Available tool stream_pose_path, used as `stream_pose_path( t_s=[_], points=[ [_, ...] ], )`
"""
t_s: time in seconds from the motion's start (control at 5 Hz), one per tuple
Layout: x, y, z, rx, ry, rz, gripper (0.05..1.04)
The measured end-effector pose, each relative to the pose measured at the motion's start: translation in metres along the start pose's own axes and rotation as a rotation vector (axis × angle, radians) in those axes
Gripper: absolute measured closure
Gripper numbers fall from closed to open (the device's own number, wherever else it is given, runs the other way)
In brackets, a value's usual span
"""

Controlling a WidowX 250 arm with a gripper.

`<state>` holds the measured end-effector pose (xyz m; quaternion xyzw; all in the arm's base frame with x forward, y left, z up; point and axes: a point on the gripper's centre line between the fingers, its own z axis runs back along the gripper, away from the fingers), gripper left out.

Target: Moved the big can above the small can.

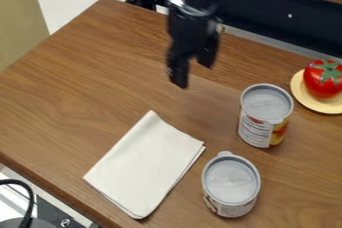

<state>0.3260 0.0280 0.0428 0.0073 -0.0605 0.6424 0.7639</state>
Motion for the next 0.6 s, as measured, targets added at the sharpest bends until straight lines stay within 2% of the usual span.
stream_pose_path(
  t_s=[0.2,0.4,0.6],
  points=[
    [0.034,0.004,-0.001,-0.011,-0.058,-0.216,0.087],
    [0.053,0.016,-0.018,-0.059,-0.084,-0.420,0.087],
    [0.074,0.023,-0.018,-0.032,-0.124,-0.591,0.087]
  ],
)
